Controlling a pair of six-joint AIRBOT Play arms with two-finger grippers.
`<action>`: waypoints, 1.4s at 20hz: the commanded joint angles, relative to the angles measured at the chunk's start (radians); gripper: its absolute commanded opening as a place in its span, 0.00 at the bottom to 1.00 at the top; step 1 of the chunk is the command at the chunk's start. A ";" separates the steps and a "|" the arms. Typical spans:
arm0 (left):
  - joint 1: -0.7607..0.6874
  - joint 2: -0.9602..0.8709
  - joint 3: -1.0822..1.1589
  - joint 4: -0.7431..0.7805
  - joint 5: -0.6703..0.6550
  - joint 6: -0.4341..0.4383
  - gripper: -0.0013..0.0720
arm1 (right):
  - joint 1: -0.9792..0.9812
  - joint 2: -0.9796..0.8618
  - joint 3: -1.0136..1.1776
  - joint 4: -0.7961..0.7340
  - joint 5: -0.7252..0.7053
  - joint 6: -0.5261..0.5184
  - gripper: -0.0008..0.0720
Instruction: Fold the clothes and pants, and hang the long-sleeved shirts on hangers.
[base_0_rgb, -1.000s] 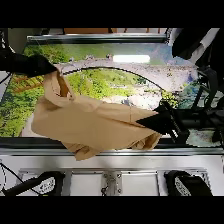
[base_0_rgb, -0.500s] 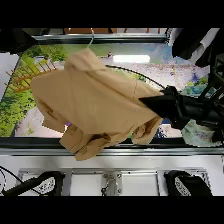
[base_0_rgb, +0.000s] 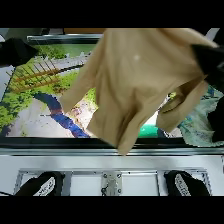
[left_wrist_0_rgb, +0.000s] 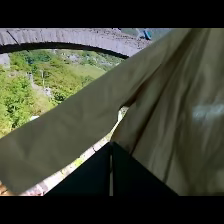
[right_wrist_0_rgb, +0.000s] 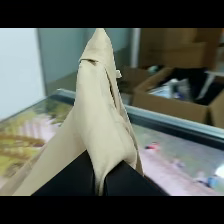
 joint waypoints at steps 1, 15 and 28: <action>-0.001 0.068 -0.146 0.000 0.024 0.013 0.04 | -0.163 0.019 0.041 -0.087 -0.180 0.022 0.02; -0.412 -0.039 -0.261 -0.014 0.184 0.027 0.04 | -0.451 -0.066 0.273 -0.914 -0.586 0.536 0.02; -0.459 -0.241 -0.006 -0.016 0.051 0.034 0.04 | -0.707 -0.264 0.568 -1.103 -0.614 0.790 0.02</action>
